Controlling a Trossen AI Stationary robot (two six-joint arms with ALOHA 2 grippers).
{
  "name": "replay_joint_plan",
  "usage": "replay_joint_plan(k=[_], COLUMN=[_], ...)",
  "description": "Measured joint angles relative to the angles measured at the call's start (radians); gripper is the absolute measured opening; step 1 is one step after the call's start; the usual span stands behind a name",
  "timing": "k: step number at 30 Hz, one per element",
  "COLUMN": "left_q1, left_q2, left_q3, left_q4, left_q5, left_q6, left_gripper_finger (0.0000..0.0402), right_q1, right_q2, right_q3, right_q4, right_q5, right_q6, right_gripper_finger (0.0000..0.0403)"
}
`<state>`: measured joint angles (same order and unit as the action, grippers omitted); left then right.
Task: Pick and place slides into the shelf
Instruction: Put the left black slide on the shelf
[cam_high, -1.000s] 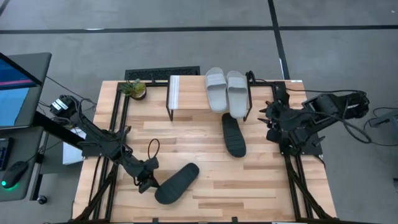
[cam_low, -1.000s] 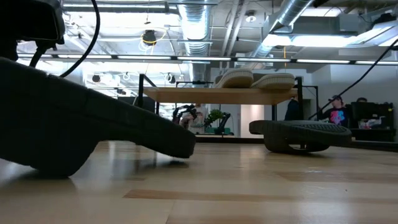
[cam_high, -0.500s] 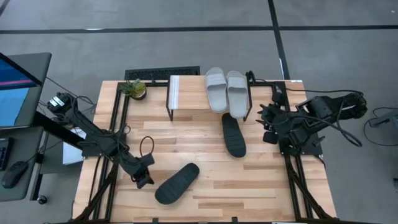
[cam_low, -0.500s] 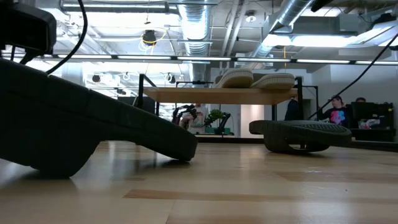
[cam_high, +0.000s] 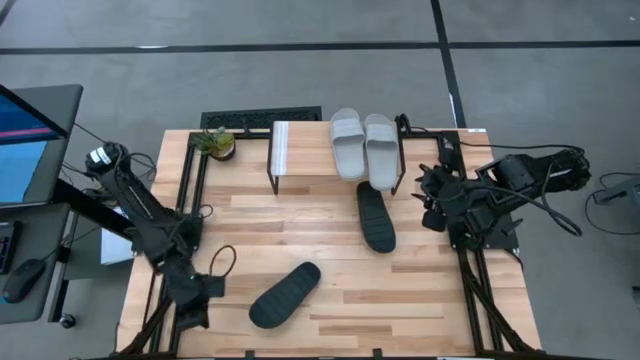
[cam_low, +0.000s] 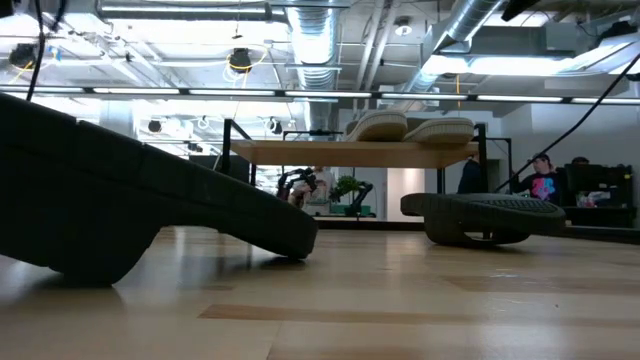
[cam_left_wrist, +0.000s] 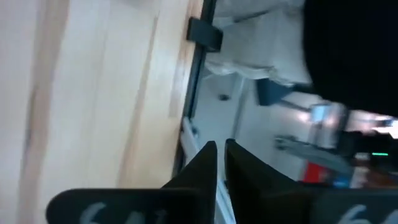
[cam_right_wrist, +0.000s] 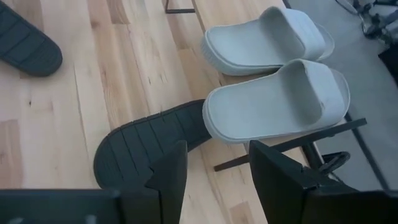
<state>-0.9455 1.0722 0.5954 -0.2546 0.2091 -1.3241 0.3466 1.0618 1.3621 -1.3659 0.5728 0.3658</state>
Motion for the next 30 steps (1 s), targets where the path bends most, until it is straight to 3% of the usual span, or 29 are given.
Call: replay_joint_plan(k=[3, 7, 9, 11, 14, 19, 24, 30], left_q1=[-0.08, -0.175, -0.21, -0.232, -0.24, -0.226, -0.193, -0.135], left_q2=[0.001, 0.027, 0.054, 0.083, 0.126, 0.198, 0.255, 0.294], left_q3=[0.169, 0.405, 0.495, 0.553, 0.587, 0.6, 0.6, 0.6], left_q4=[-0.278, -0.656, -0.772, -0.814, -0.816, -0.765, -0.758, -0.759], left_q5=[-0.197, -0.581, -0.736, -0.824, -0.844, -0.832, -0.993, -1.019], left_q6=[0.073, 0.268, 0.41, 0.582, 0.768, 0.893, 0.854, 0.867], left_gripper_finger=[0.0005, 0.0002, 0.0002, 0.0002, 0.0002, 0.0002, 0.0014, 0.0054], right_q1=[0.0, 0.0, 0.0, 0.0, 0.0, 0.0, 0.0, 0.0], right_q2=[0.0, 0.0, 0.0, 0.0, 0.0, 0.0, 0.0, 0.0], right_q3=[0.0, 0.0, 0.0, 0.0, 0.0, 0.0, 0.0, 0.0], right_q4=[-0.001, 0.002, 0.006, 0.006, 0.006, 0.005, 0.005, 0.004], right_q5=[0.0, 0.001, 0.001, 0.001, 0.0, 0.0, 0.0, 0.0], right_q6=[0.036, 0.055, 0.075, 0.101, 0.134, 0.17, 0.213, 0.23], right_gripper_finger=[0.0169, 0.0167, 0.0166, 0.0167, 0.017, 0.0175, 0.0179, 0.0185])
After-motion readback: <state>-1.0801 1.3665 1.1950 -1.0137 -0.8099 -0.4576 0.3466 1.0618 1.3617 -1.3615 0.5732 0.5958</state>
